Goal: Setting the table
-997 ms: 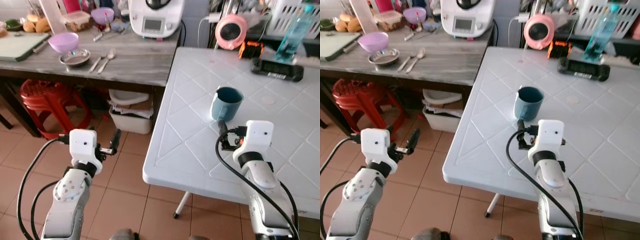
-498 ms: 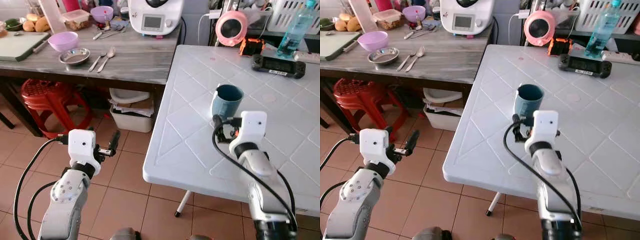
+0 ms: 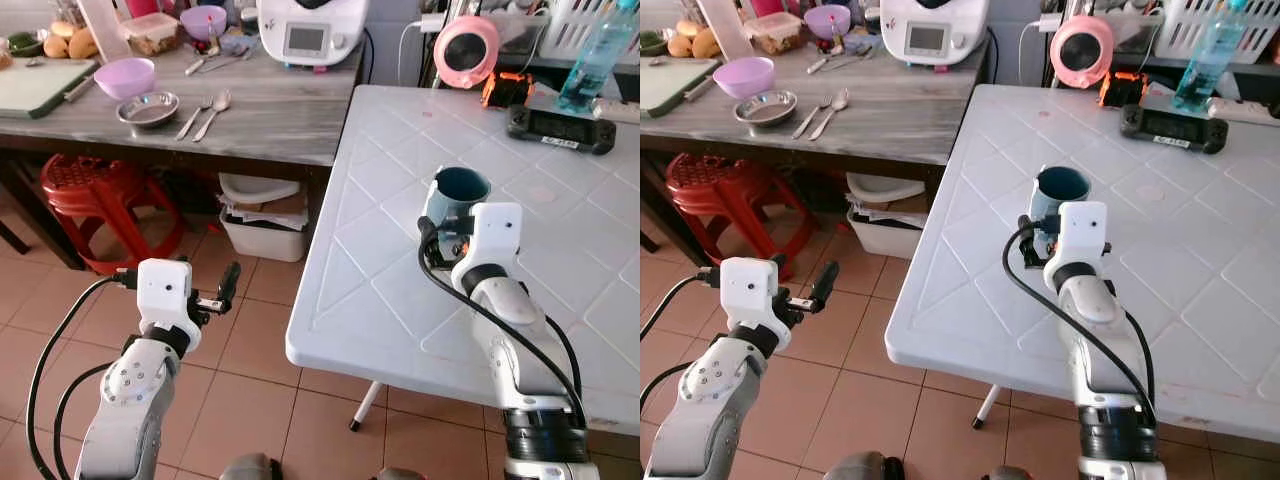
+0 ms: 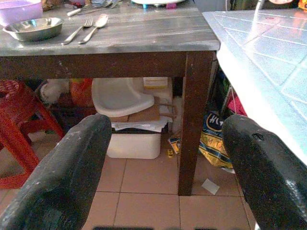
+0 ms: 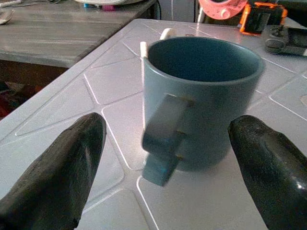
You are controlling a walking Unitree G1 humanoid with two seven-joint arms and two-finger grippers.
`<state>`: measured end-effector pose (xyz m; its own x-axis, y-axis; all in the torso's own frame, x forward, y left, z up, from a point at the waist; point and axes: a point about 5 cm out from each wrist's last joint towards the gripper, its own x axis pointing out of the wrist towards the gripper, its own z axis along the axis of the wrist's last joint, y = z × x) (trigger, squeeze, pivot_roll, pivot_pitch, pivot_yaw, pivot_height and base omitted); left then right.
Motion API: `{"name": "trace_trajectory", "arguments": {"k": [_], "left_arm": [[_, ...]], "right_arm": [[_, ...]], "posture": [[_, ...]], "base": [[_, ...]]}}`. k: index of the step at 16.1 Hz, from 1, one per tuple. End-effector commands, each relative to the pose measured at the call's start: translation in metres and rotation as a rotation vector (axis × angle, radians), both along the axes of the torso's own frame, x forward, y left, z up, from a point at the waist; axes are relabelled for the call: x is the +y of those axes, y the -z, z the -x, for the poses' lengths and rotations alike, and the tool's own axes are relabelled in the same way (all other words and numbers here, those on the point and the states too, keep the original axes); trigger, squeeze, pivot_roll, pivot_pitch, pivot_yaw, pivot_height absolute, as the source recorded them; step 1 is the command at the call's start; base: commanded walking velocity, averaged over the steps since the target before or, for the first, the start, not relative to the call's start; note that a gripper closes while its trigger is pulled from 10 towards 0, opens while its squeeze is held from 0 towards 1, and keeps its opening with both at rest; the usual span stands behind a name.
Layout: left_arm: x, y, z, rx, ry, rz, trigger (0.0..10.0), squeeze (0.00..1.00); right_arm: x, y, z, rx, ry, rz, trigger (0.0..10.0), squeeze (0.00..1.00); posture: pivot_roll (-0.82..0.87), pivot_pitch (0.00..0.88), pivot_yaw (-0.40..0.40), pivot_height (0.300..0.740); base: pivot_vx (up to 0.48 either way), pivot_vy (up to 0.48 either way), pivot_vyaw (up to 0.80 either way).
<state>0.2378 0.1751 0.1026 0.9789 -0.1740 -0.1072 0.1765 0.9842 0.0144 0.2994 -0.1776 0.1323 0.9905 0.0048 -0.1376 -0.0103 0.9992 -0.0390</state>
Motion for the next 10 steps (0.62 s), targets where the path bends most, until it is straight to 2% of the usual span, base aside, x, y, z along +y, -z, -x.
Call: {"name": "trace_trajectory", "arguments": {"k": [1, 2, 3, 4, 5, 10], "left_arm": [[0.000, -0.004, -0.001, -0.009, 0.010, -0.014, 10.0, 0.00], [0.000, -0.004, -0.001, -0.008, 0.011, -0.014, 10.0, 0.00], [-0.001, -0.004, -0.001, -0.008, 0.011, -0.014, 10.0, 0.00], [-0.001, -0.004, -0.001, -0.008, 0.012, -0.013, 10.0, 0.00], [-0.001, -0.004, -0.001, -0.009, 0.012, -0.013, 10.0, 0.00], [-0.002, -0.004, -0.001, -0.011, 0.009, -0.009, 10.0, 0.00]], "right_arm": [[0.002, -0.002, -0.005, 0.005, -0.022, -0.005, 7.7, 0.00], [0.002, -0.002, -0.008, 0.006, -0.026, -0.004, 6.7, 0.00], [0.002, -0.003, -0.011, 0.007, -0.033, -0.004, 4.0, 0.00], [0.003, -0.004, -0.014, 0.007, -0.042, -0.005, 0.8, 0.00], [0.003, -0.004, -0.015, 0.012, -0.052, -0.008, 0.0, 0.00], [0.000, 0.002, -0.017, 0.052, -0.044, -0.004, 0.0, 0.00]], "posture": [[0.00, 0.024, 0.051, 0.740], [0.00, 0.022, 0.048, 0.740], [0.00, 0.021, 0.047, 0.740], [0.00, 0.018, 0.044, 0.740], [0.00, 0.017, 0.044, 0.740], [0.01, 0.019, 0.042, 0.740]], "base": [[0.000, 0.000, 0.00], [0.000, 0.000, 0.00], [0.000, 0.000, 0.00], [0.000, 0.000, 0.00], [0.000, 0.000, 0.00], [0.000, 0.000, 0.00]]}}
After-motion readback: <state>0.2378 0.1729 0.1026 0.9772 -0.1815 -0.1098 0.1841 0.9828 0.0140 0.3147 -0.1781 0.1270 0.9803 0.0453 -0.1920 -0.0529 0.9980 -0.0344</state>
